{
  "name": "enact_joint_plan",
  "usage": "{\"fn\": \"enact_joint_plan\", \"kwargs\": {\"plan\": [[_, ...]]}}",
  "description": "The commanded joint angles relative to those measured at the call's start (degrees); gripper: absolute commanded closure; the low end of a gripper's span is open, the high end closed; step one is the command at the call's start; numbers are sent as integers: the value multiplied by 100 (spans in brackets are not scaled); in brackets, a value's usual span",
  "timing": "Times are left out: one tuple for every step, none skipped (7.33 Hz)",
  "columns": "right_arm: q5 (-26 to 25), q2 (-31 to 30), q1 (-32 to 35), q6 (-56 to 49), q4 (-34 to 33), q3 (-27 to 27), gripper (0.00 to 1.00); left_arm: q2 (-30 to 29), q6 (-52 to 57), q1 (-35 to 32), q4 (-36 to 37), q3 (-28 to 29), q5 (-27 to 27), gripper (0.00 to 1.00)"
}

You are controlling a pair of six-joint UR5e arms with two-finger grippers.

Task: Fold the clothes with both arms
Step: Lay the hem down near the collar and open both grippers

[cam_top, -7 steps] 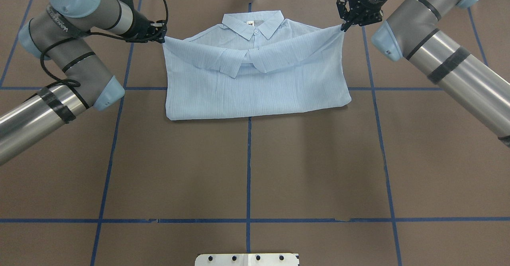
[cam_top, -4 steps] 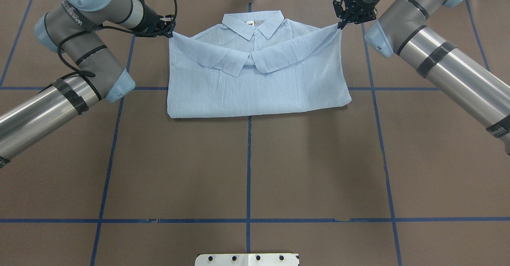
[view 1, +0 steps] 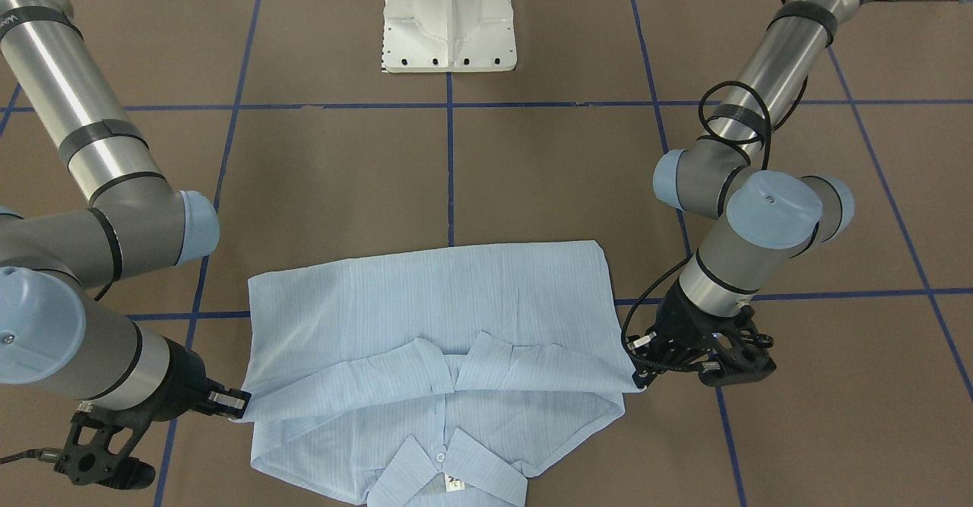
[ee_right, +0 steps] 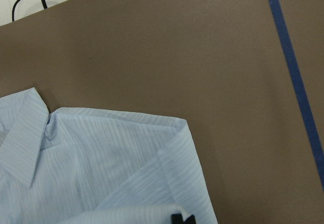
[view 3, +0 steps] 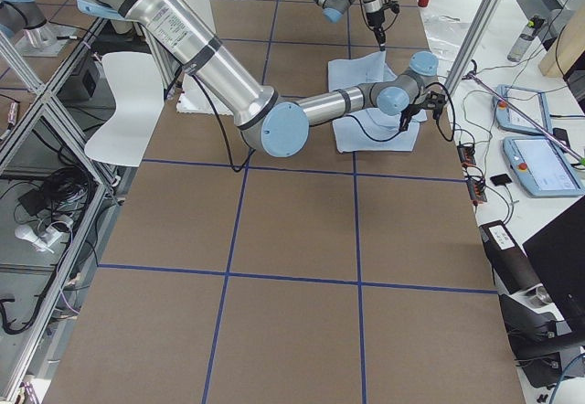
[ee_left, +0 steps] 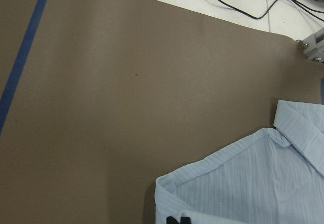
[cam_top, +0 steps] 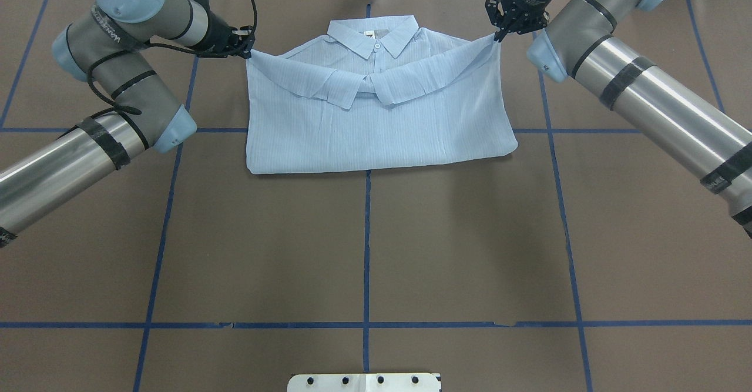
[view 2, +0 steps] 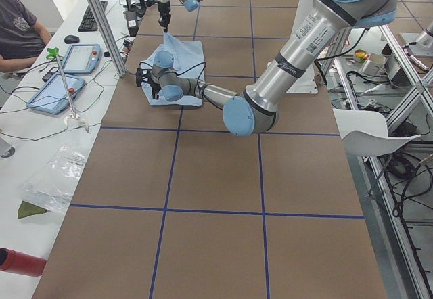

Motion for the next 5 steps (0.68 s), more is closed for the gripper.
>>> {"fn": "enact_joint_plan", "kwargs": {"plan": [[-104,12,-28,0,2,-76,100,2,0,0,-199,194,29,100],[-131,21,-64,0,20,-77,100,-15,-35,0,-208,185,47,100],[-175,30,-125,17,185,-51,100,-24,-52,0,-217,176,47,100],[-315,21,-317,26,309,-15,1,-24,-52,0,-217,176,47,31],[-429,-5,-336,0,310,2,0,2,-52,9,-234,159,47,0]]}}
